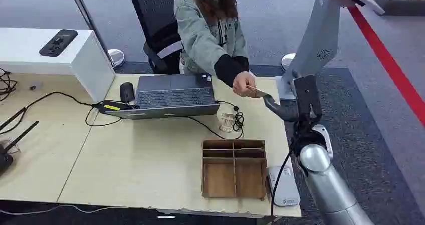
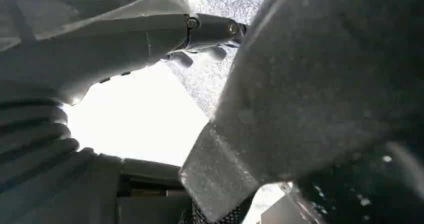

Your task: Pass the card to the sensor for recognition and then transmit it.

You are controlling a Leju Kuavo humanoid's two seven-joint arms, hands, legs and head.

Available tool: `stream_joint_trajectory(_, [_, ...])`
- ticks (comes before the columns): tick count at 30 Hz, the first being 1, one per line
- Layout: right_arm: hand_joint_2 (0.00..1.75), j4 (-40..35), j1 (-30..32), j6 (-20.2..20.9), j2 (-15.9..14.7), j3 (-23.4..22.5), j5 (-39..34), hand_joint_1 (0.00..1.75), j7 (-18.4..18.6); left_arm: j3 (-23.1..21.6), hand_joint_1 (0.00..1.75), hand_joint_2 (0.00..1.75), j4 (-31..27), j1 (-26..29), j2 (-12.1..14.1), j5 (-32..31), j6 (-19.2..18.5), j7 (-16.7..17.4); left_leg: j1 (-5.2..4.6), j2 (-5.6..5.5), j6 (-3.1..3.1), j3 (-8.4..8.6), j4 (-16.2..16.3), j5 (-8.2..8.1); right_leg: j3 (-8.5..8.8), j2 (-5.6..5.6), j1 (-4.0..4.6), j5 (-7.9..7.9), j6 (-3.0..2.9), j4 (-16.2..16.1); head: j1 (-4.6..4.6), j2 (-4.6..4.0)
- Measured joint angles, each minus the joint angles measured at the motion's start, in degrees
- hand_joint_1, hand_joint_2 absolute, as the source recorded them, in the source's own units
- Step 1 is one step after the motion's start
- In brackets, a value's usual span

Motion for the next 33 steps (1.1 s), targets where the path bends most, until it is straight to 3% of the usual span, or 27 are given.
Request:
stream_joint_trajectory(17, [1.75,1.77,-2.75,0.89,1.99,1.38,2.32,0.02,0.37,-0.07,0.00,0.00,0.00,-0.01,-0.04,0.02,0.00,0.07,-0.01,-0.02,0.03,0.02,0.00,0.02,0.02,0.00,-0.01,0.00,0.00,0.02,0.00,0.00])
stream_joint_trajectory(18, [1.75,1.92,-2.75,1.05,1.99,1.42,2.21,0.10,0.37,-0.09,0.00,0.00,0.00,-0.01,-0.04,0.02,0.00,0.09,-0.01,-0.03,0.03,0.02,0.00,0.02,0.02,0.00,-0.01,0.00,0.01,0.02,0.00,0.00])
stream_joint_trajectory(19, [1.75,2.03,-2.75,1.14,1.99,1.46,2.10,1.75,0.37,-0.09,0.00,0.00,0.00,-0.01,-0.04,0.02,0.00,0.09,-0.02,-0.02,0.03,0.02,0.00,0.02,0.02,0.00,-0.02,0.00,0.01,0.02,0.00,0.00])
stream_joint_trajectory(33, [1.75,2.99,-2.76,1.68,2.03,1.64,1.03,1.75,0.37,-0.13,0.00,0.00,0.00,0.00,-0.04,0.04,0.00,0.28,-0.02,-0.03,0.04,0.04,0.00,0.03,0.02,0.00,-0.02,0.00,0.01,0.02,0.00,0.00])
